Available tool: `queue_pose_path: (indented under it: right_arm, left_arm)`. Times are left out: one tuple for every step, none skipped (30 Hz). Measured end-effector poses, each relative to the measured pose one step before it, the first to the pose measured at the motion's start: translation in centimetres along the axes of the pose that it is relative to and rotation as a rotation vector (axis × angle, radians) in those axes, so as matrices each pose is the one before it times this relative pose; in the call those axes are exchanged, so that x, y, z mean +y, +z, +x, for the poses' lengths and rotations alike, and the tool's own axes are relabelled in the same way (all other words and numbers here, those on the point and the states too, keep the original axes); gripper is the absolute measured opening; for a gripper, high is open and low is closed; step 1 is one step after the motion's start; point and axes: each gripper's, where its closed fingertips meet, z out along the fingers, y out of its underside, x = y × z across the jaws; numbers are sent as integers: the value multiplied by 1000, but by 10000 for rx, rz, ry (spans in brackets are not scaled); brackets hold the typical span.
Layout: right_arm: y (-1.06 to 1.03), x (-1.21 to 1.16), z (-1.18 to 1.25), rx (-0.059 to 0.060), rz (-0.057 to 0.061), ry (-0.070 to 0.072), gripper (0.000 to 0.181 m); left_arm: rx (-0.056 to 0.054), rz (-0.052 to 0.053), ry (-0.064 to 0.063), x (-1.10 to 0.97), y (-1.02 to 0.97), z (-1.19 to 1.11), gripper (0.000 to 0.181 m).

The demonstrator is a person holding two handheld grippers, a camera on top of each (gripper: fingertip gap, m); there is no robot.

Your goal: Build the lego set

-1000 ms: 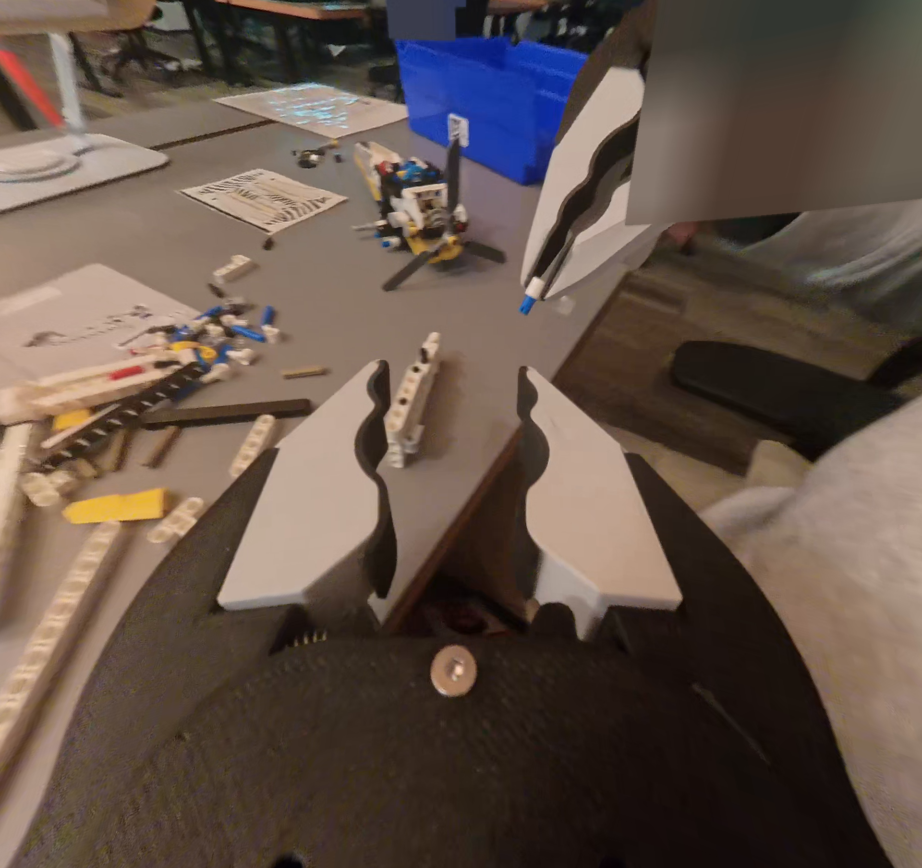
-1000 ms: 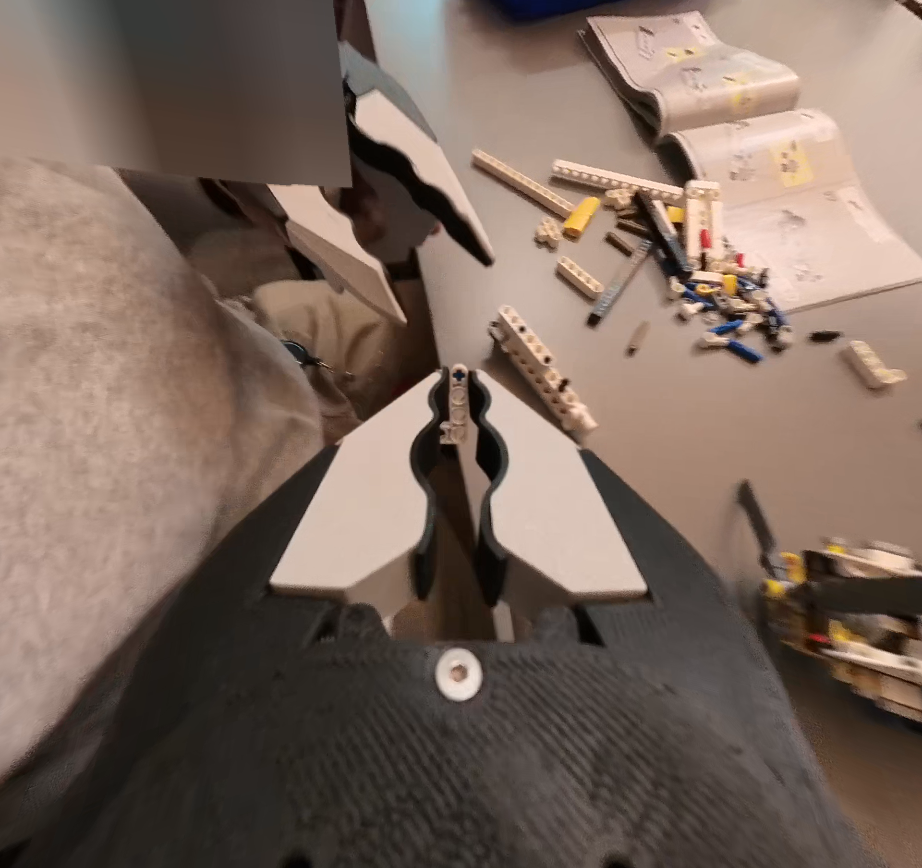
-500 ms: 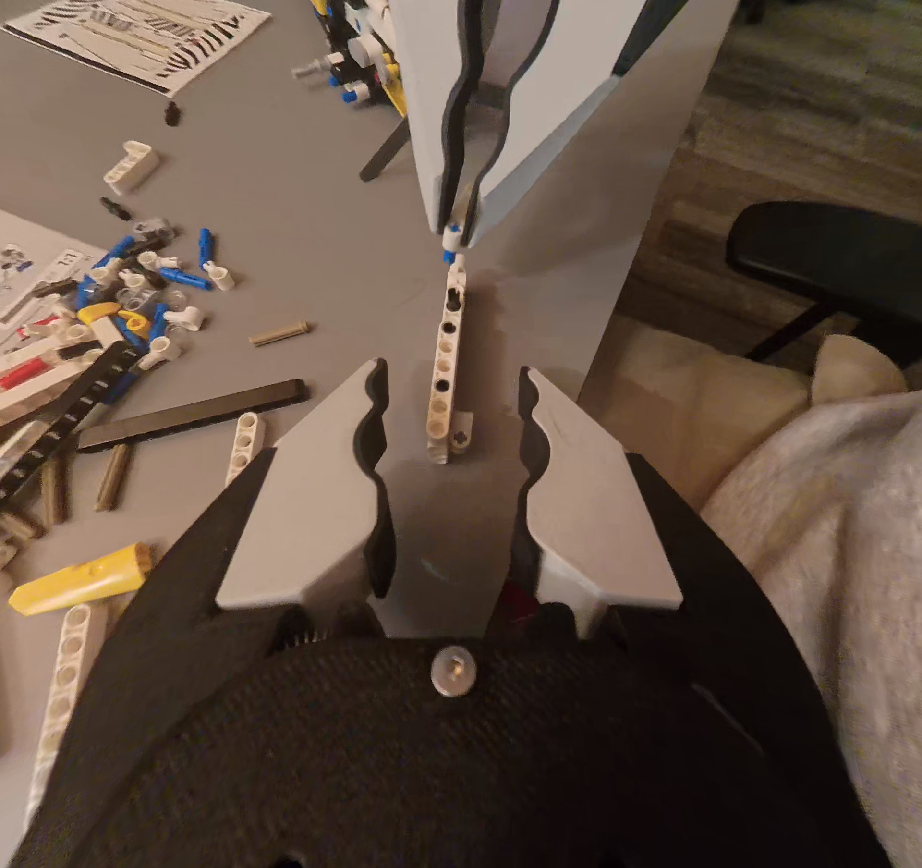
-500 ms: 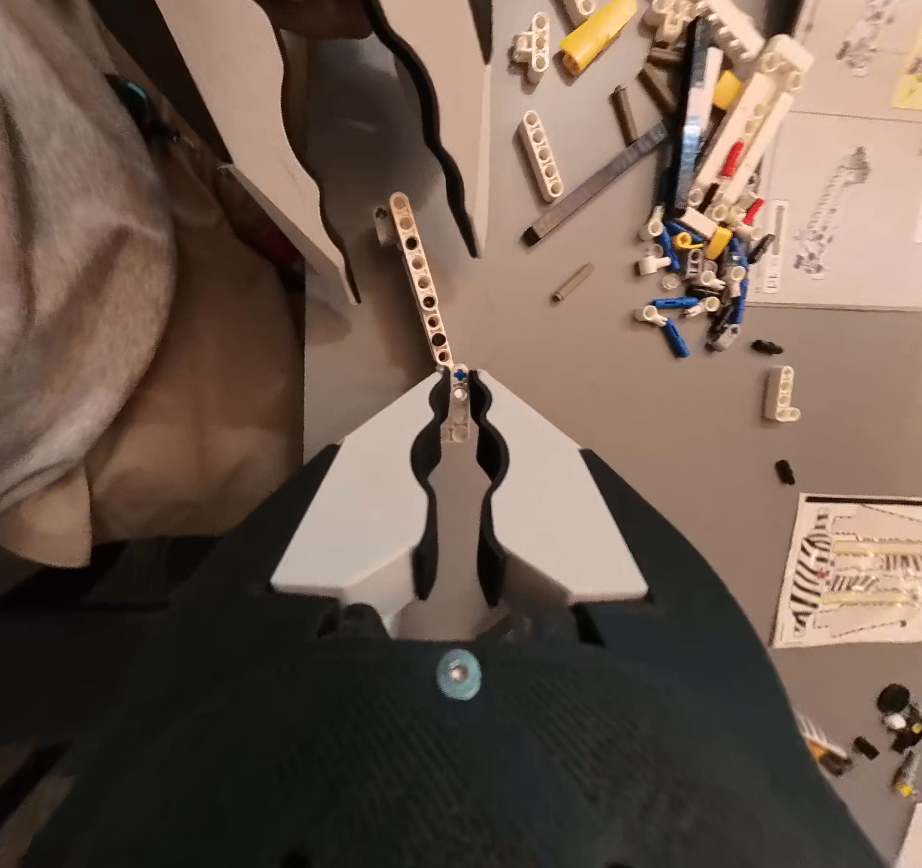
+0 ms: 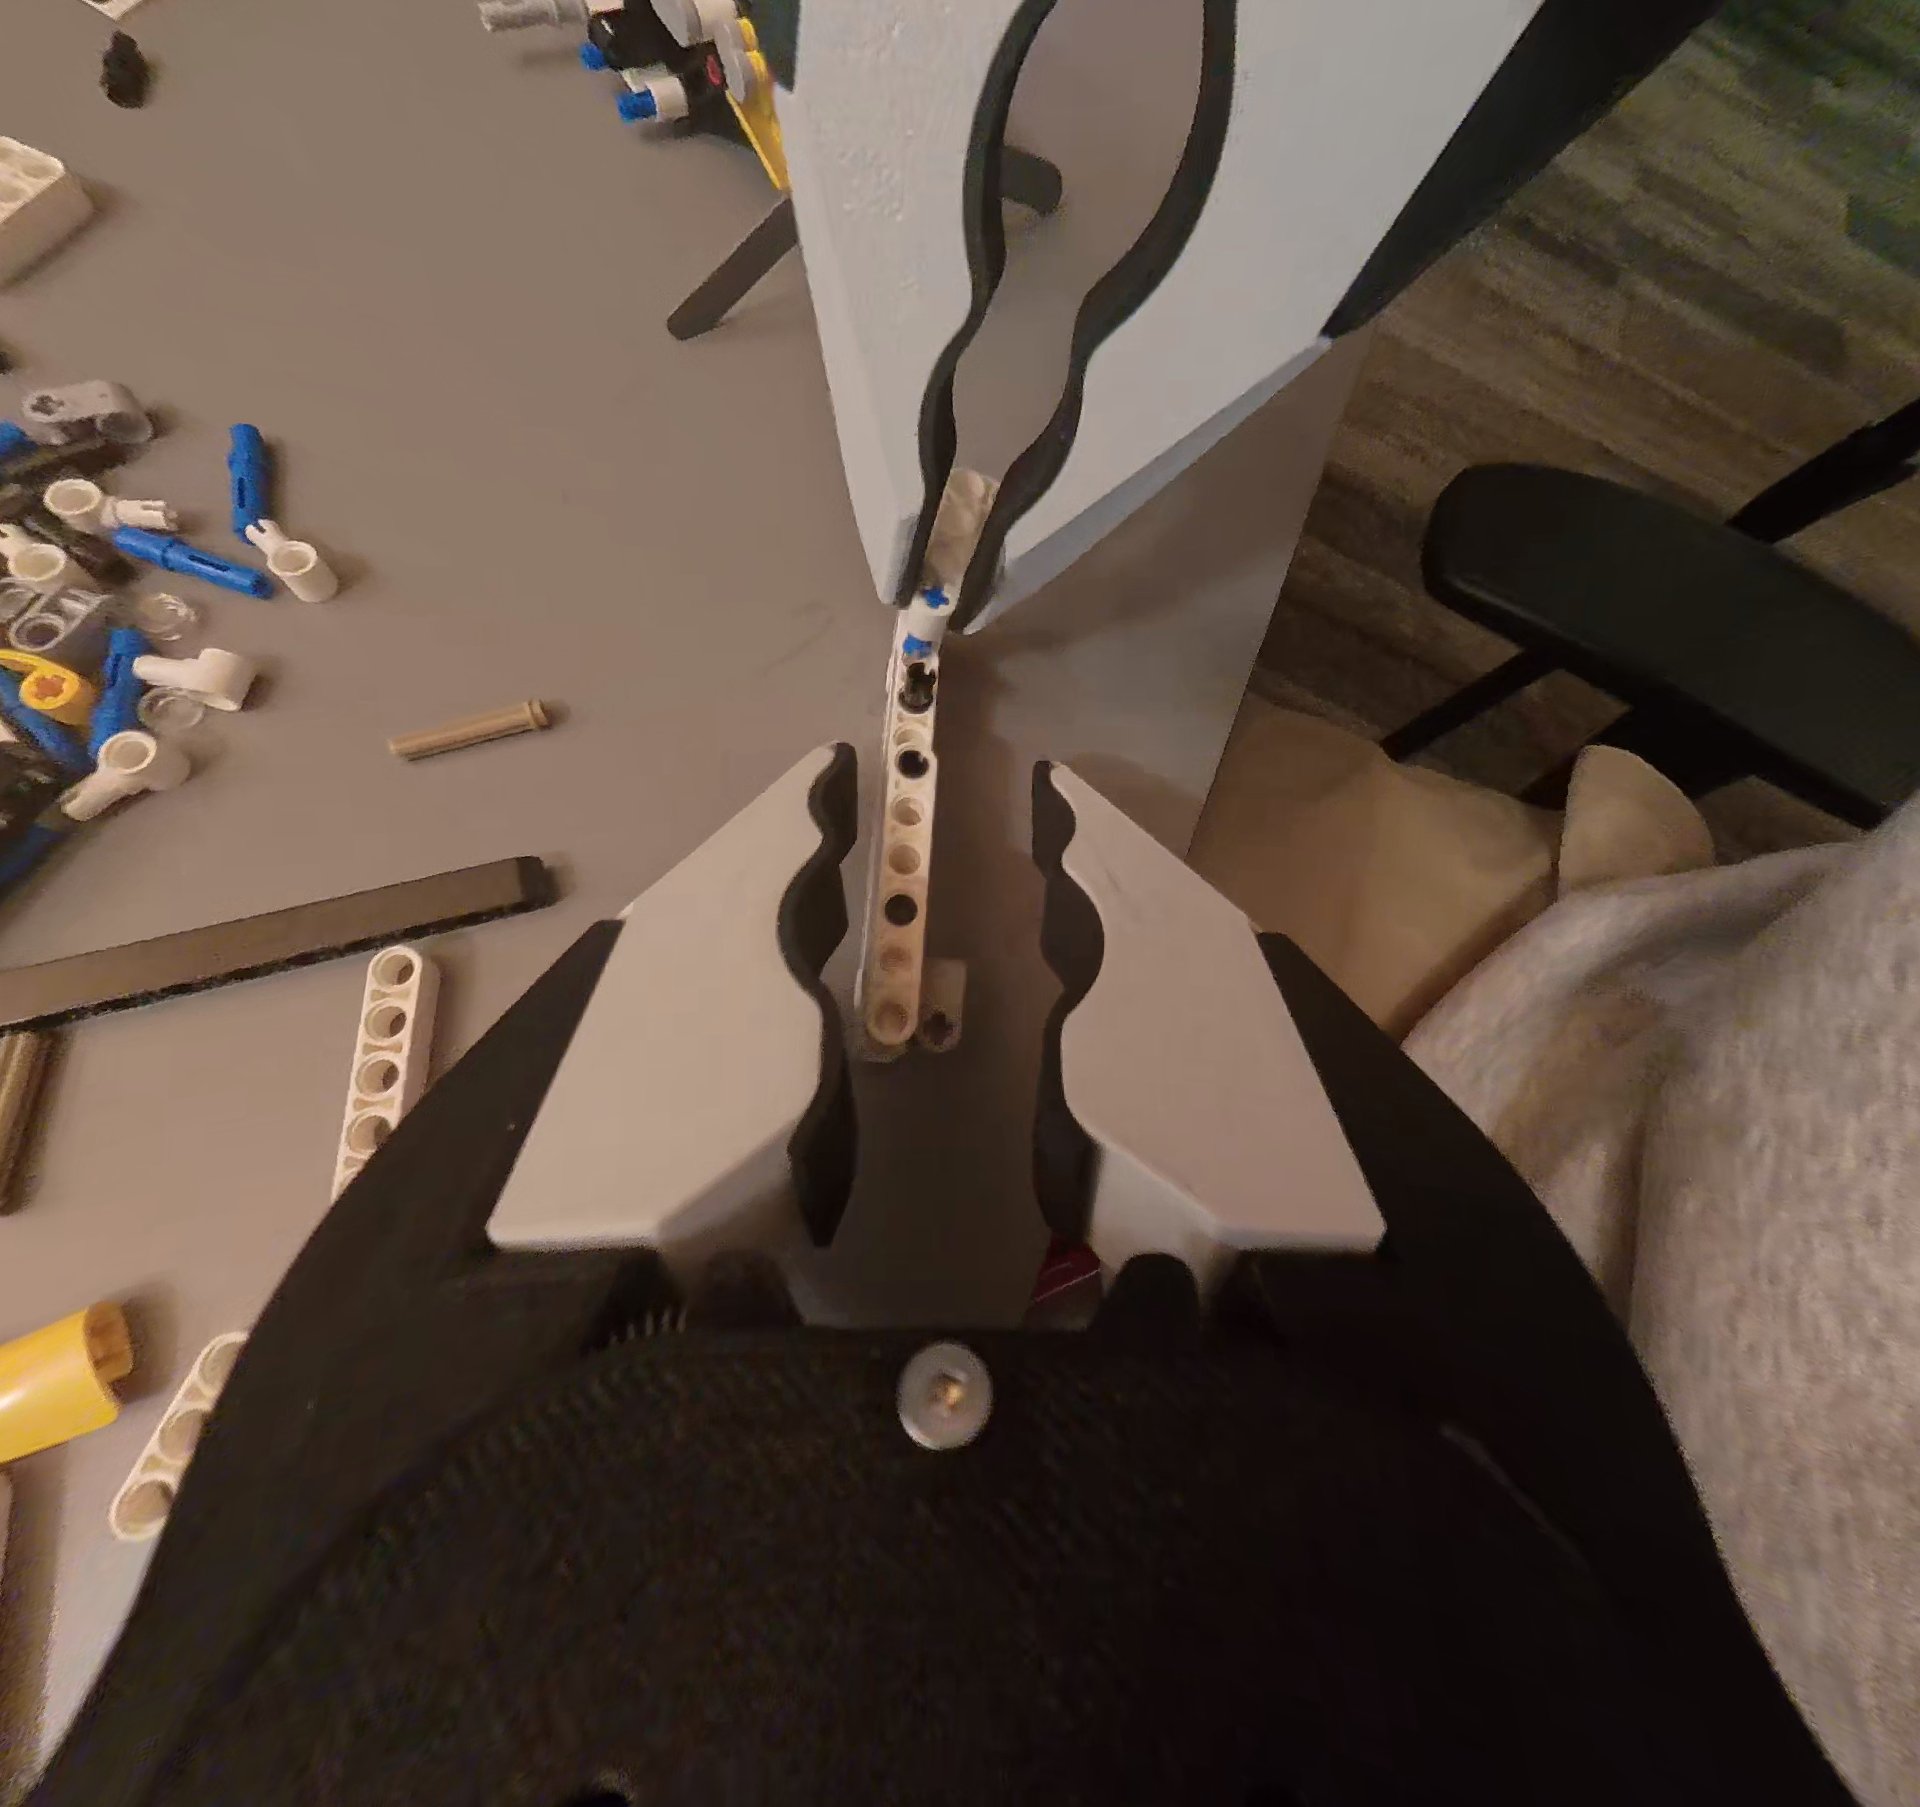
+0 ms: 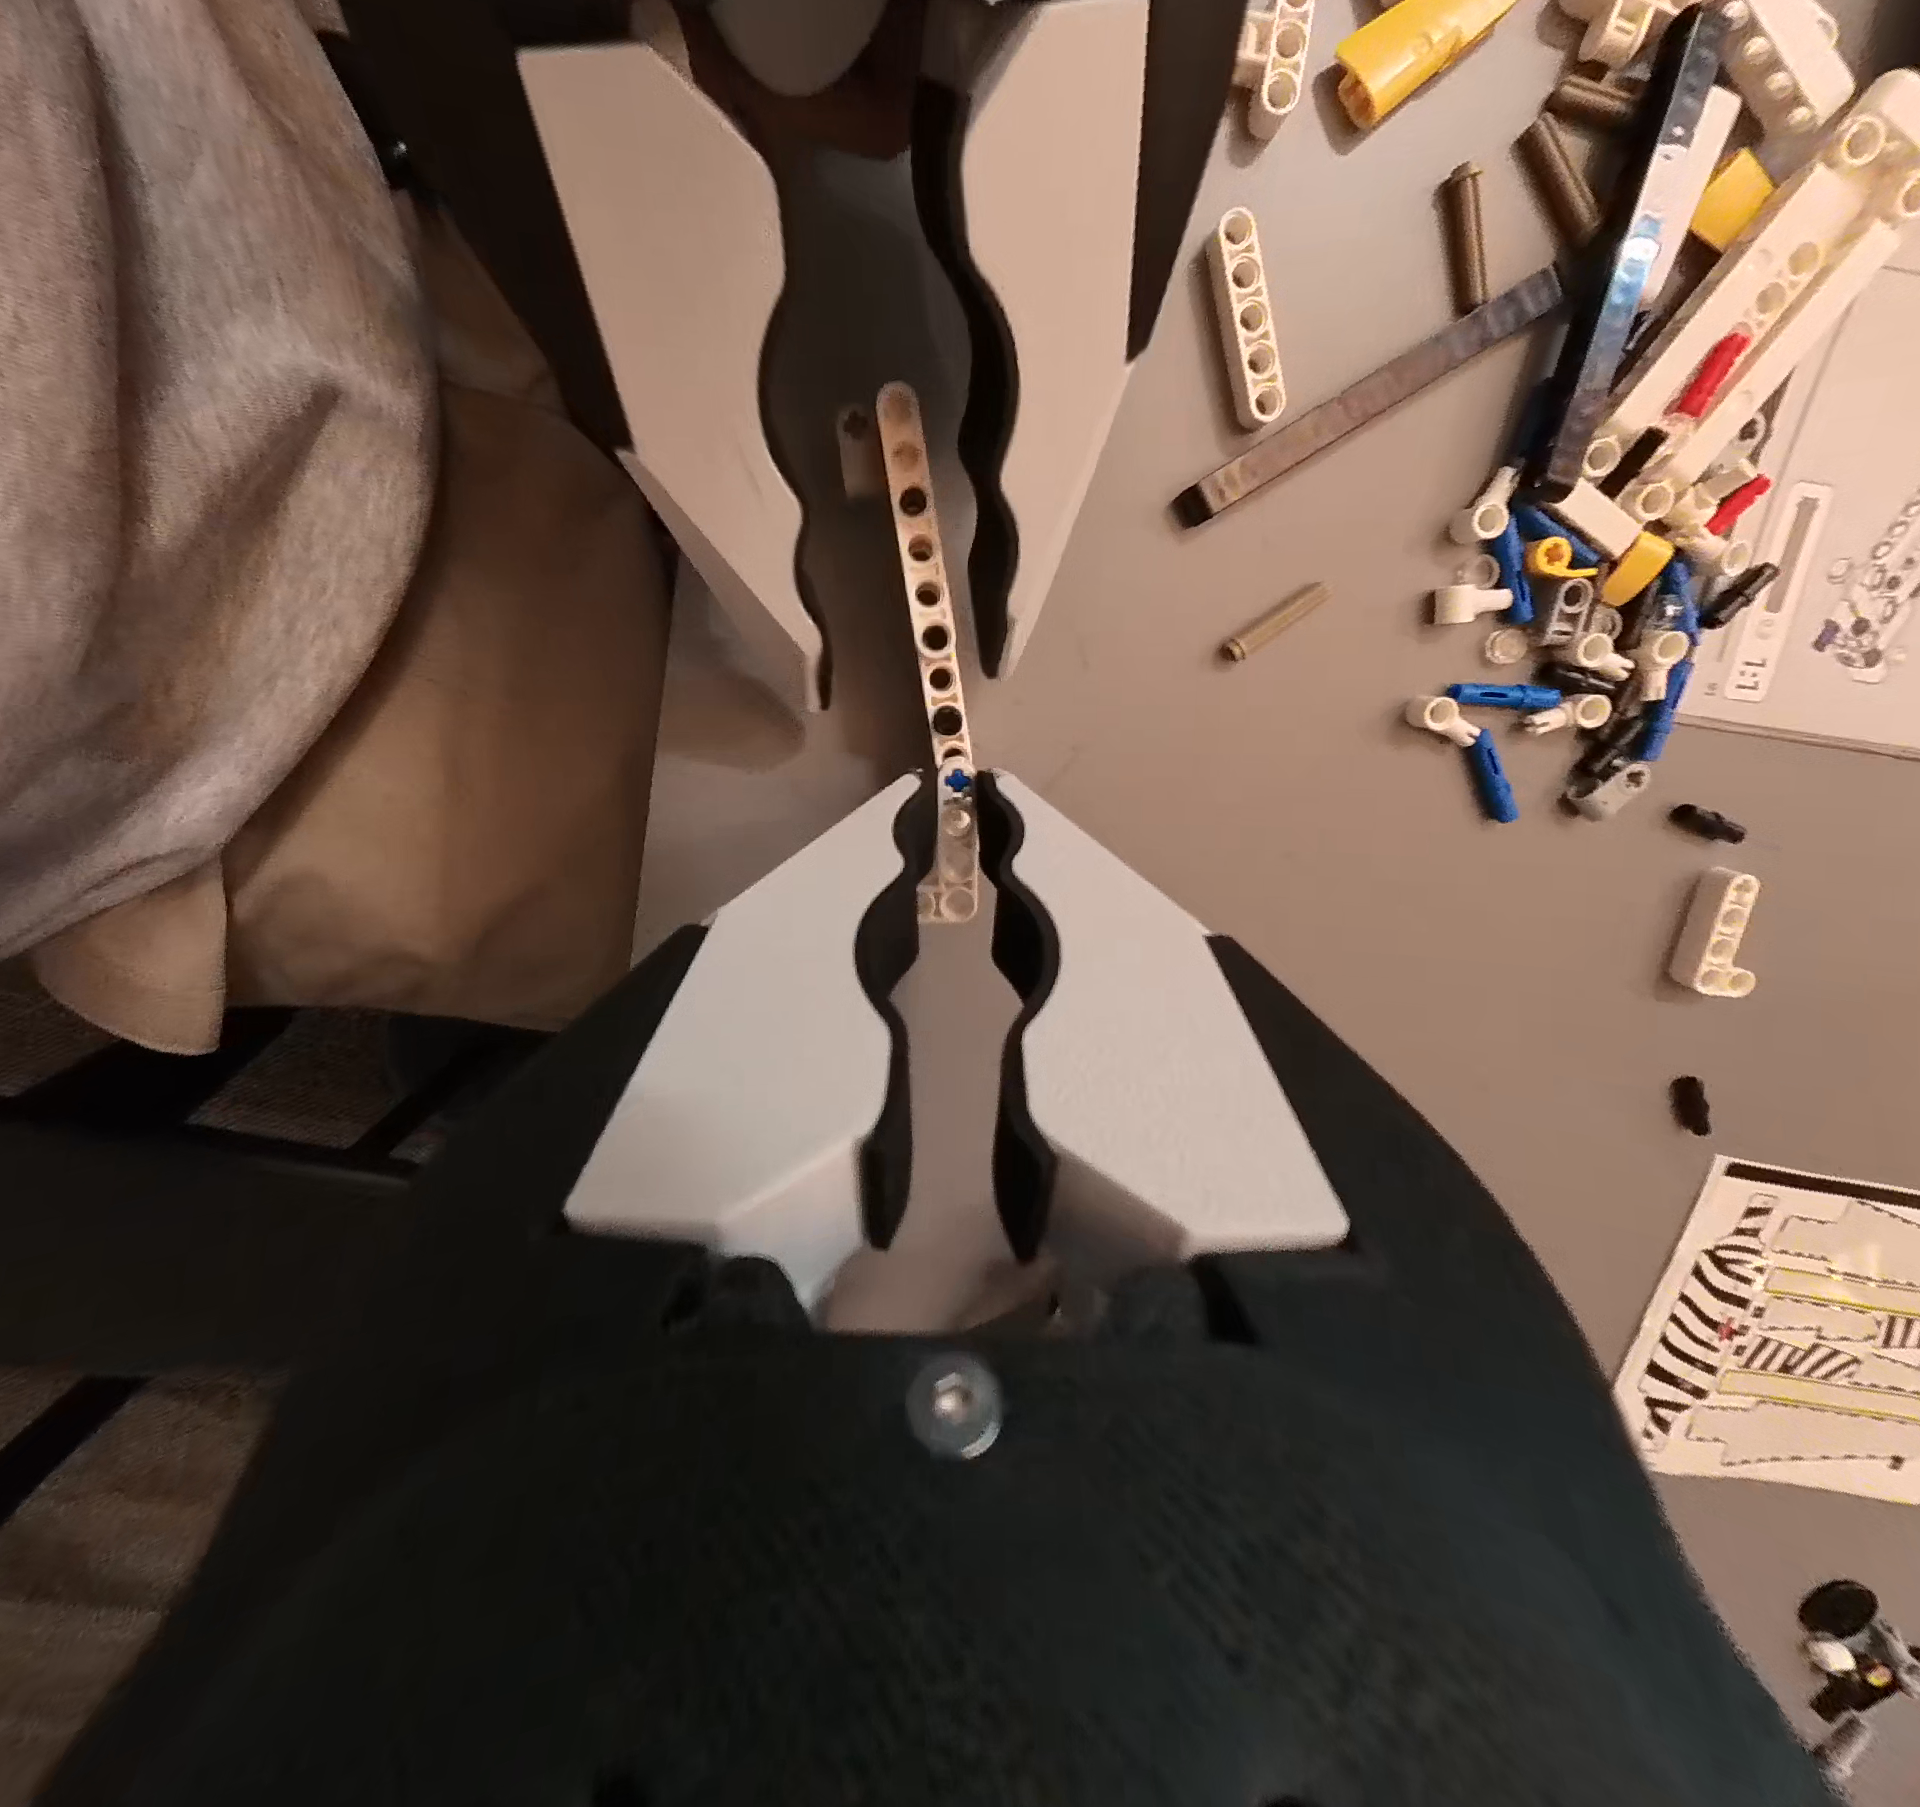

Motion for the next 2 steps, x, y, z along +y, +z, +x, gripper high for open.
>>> queue_pose_path:
  right_arm:
    - [1, -17, 40, 32, -14, -47, 6]
    - [11, -33, 25, 9, -4, -28, 6]
  left_arm:
    - [12, -108, 26, 88, 154, 59, 32]
    - [-11, -97, 37, 82, 136, 37, 32]
